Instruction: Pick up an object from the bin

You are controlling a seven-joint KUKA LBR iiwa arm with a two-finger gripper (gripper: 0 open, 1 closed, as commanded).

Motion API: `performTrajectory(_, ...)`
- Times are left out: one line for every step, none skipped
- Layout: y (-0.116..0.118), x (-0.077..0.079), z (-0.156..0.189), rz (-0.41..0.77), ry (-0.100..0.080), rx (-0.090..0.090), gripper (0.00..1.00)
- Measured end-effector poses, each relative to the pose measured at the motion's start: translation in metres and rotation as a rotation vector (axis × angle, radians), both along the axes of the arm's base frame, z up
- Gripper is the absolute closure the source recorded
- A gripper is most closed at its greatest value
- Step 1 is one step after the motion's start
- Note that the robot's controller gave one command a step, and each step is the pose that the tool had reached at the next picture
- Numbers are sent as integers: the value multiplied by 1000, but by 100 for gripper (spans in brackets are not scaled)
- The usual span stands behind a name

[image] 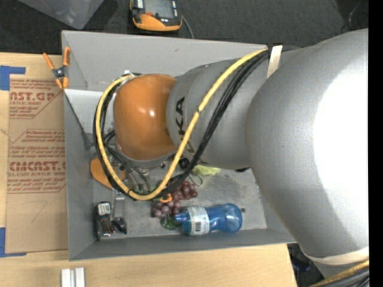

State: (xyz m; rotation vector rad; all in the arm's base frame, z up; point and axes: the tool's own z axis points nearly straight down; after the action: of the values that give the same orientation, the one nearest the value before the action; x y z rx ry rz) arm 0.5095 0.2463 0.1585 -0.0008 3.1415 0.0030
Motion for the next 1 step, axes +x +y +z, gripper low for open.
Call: performTrajectory(0,0,0,0,0,0,0)
